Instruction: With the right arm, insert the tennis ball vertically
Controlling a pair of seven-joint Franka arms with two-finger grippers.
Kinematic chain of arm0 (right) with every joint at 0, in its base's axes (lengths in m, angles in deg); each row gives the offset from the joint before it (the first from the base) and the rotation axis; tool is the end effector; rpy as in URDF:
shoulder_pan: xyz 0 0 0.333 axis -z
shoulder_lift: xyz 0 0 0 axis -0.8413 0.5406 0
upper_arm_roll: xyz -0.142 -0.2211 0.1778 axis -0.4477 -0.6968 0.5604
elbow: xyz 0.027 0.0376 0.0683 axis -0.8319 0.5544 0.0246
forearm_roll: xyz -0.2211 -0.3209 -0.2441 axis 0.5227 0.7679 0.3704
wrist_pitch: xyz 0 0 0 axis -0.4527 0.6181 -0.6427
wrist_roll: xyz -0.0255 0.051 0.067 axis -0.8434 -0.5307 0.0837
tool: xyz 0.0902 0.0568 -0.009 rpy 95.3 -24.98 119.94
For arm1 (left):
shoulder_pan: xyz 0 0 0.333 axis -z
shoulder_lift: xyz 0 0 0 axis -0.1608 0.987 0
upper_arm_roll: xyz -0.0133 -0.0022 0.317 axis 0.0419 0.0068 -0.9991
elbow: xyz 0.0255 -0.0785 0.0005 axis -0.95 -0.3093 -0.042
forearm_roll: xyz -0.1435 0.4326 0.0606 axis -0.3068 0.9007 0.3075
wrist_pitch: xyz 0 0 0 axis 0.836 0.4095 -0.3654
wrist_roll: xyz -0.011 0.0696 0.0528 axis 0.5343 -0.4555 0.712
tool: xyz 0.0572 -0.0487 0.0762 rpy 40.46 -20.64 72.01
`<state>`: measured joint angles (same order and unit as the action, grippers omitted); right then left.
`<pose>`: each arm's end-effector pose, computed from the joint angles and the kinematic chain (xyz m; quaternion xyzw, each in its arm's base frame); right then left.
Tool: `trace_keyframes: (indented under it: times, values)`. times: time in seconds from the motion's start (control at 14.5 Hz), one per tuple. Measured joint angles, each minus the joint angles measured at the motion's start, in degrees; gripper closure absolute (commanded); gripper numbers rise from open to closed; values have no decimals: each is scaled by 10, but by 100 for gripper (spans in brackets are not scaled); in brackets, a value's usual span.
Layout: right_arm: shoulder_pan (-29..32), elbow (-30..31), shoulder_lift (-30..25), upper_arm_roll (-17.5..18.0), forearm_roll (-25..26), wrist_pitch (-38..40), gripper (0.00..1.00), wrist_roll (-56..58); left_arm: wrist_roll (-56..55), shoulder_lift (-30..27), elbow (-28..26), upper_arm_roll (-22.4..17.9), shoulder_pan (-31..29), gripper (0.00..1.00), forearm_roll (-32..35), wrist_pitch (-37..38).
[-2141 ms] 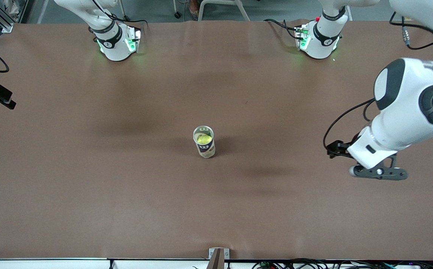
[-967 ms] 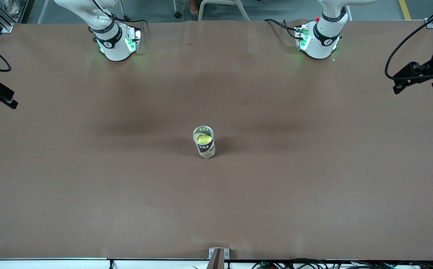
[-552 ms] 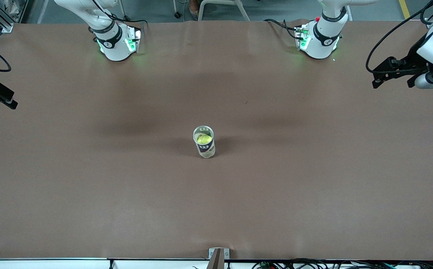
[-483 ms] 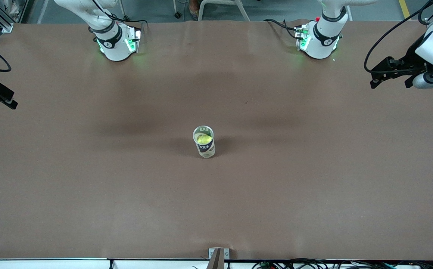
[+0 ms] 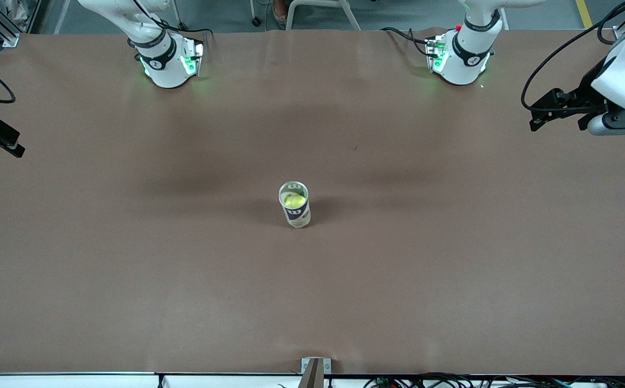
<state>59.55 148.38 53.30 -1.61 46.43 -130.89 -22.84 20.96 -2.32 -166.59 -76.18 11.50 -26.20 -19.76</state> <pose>0.6154 -0.0628 0.6392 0.9982 -0.0315 0.0498 0.0118 0.5891 -0.0795 0.6285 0.9999 0.0024 -0.0112 0.0044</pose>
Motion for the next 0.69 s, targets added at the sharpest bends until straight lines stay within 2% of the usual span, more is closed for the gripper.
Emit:
trace_keyframes:
  times: [0.69]
  values:
    - [0,0,0,2,0,0,0,0,-6,5,15,12,6,0,0,-3]
